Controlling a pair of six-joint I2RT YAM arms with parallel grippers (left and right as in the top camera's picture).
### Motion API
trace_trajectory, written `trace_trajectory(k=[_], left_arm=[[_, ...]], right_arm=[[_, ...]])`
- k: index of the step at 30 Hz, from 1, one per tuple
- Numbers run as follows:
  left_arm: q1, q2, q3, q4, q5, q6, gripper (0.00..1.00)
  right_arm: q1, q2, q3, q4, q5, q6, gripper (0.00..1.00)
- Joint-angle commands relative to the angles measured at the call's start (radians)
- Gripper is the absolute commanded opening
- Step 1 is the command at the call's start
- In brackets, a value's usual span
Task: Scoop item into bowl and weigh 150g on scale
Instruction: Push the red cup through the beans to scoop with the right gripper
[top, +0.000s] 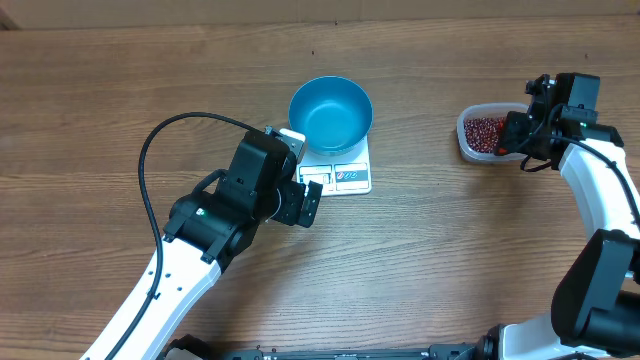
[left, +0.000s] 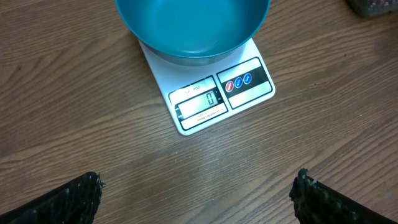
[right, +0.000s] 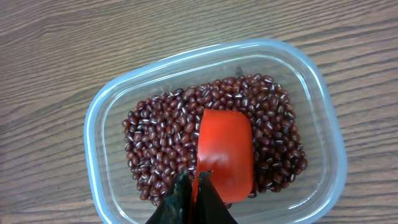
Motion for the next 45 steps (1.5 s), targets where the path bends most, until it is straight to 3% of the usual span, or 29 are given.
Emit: trace_trajectory(k=[1,21,27,45], left_arm=[[0.002,0.001,0.024,0.004,0.011,0.019,0.99],[0.002,0.001,0.024,0.004,0.011,0.019,1.0],[0.002,0.001,0.024,0.004,0.011,0.019,1.0],[0.002,0.001,0.024,0.004,0.011,0.019,1.0]], right_arm=[[-0.002,0.01,-0.024,-0.015,-0.048,-0.001,0.04],[-0.013,0.035,-0.024,-0.003,-0.134,-0.034,0.04],[-0.056,0.076,-0.024,-0.004,-0.264,-0.05,0.04],[-0.139,0.083,-0.024,0.029,-0.406,-0.049,0.04]])
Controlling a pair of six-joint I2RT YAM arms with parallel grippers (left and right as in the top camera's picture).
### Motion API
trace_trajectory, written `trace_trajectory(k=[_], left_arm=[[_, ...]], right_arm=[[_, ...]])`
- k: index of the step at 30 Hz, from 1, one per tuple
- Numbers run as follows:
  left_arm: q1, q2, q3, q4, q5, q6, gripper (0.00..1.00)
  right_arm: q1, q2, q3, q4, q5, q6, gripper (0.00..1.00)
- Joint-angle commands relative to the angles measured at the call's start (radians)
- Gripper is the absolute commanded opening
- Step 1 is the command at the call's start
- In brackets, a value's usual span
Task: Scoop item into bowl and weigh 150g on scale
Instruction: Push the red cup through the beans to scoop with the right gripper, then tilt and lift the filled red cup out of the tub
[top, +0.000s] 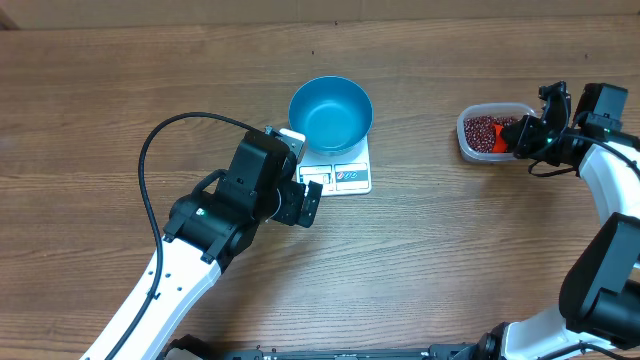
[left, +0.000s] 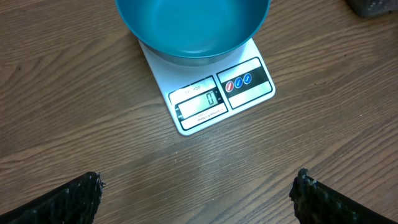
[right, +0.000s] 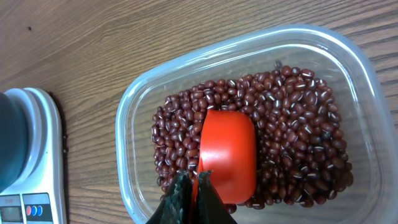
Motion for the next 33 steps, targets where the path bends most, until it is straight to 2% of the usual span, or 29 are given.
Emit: trace_trajectory(k=[1,9,33], left_arm=[[0.002,0.001,0.024,0.004,0.011,0.019,1.0],[0.002,0.001,0.024,0.004,0.011,0.019,1.0],[0.002,0.001,0.024,0.004,0.011,0.019,0.99]], right_arm=[[-0.013,0.025,-0.018,0.003,-0.073,-0.001,0.04],[-0.068,0.036,-0.018,0.0,-0.185,0.0,0.04],[-0.079,0.1,-0.018,0.057,-0.23,0.057,0.04]])
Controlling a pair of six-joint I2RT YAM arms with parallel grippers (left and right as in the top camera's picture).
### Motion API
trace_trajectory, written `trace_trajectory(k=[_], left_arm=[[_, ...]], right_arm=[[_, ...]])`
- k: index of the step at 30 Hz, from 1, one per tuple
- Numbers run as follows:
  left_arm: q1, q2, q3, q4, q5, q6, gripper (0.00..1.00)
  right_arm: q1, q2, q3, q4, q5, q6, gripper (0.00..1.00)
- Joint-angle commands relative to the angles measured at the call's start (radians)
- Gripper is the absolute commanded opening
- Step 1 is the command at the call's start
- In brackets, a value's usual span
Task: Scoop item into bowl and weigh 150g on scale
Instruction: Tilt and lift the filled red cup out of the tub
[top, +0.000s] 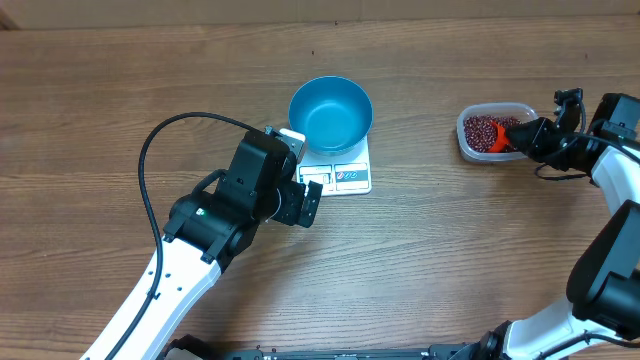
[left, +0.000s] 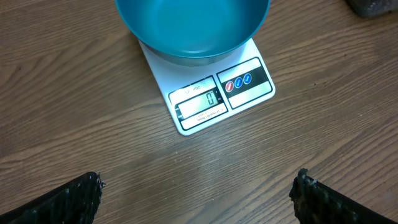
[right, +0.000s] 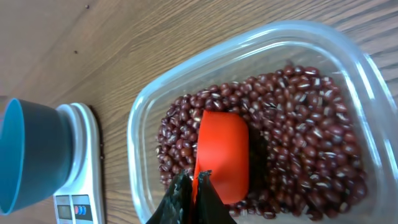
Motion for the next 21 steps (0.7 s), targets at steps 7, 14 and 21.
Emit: trace_trajectory(k=[7,14,21], left_arm=[[0.002,0.001,0.024,0.004,0.011,0.019,1.0],[0.002,0.001,0.024,0.004,0.011,0.019,1.0],[0.002,0.001,0.024,0.004,0.011,0.019,1.0]], right_arm=[[-0.012,0.034,-0.012,0.042,-0.029,0.068,0.04],[-0.052,0.034,-0.012,0.061,-0.072,0.094,0.04],[-0.072,0.036,-0.012,0.064,-0.128,0.094,0.04]])
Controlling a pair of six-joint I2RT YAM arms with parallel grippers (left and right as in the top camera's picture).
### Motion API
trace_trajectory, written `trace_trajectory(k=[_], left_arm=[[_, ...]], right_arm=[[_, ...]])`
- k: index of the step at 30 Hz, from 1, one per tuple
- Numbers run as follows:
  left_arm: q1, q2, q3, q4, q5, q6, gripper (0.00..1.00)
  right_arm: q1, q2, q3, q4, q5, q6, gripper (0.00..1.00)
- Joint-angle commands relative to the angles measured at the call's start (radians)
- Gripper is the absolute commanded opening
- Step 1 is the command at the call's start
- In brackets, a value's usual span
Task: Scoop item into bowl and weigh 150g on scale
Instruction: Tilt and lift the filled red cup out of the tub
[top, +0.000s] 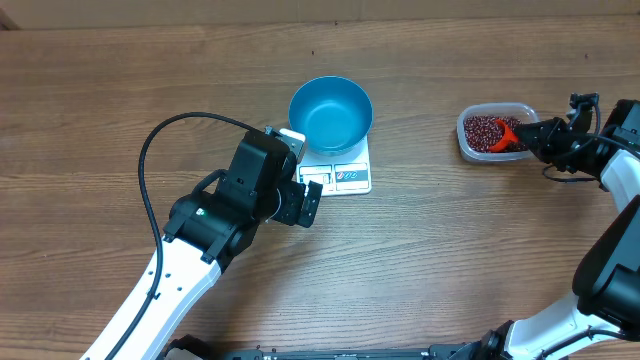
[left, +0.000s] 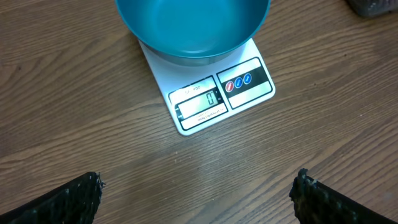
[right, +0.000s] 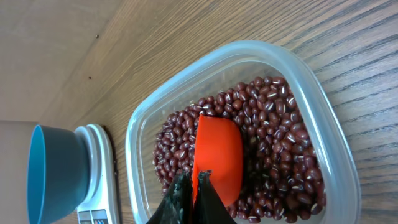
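Observation:
An empty blue bowl (top: 331, 113) stands on the white scale (top: 340, 177), whose display (left: 199, 106) reads 0. My right gripper (right: 194, 182) is shut on the handle of an orange scoop (right: 217, 155), which is dug into red beans (right: 273, 155) inside a clear plastic container (top: 490, 132) at the right of the table. The scoop's back faces the camera, so what it holds is hidden. My left gripper (left: 196, 186) hangs open over bare wood just in front of the scale, with nothing between its fingers.
The wooden table (top: 450, 260) stretches around everything. The left arm's black cable (top: 150, 150) loops over the table at the left. The scale and bowl sit about a third of the table's width left of the bean container.
My right wrist has pulled back to the right and tilted further, so the scoop sits steeper in the beans. The left arm, bowl and scale are unchanged.
The right gripper held the orange scoop flat on the beans at first. At each later moment the wrist sat further right and more tilted, the scoop sinking deeper among the beans. The left gripper stayed open by the scale, which read 0 throughout.

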Motion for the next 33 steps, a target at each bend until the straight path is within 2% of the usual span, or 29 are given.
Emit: trace_trajectory(k=[1,14,33], left_arm=[[0.002,0.001,0.024,0.004,0.011,0.019,1.0],[0.002,0.001,0.024,0.004,0.011,0.019,1.0],[0.002,0.001,0.024,0.004,0.011,0.019,1.0]], right_arm=[[-0.006,0.008,-0.01,0.009,-0.064,0.006,0.04],[-0.008,0.095,-0.01,0.011,-0.195,0.013,0.04],[-0.071,0.098,-0.01,0.018,-0.31,0.028,0.04]])
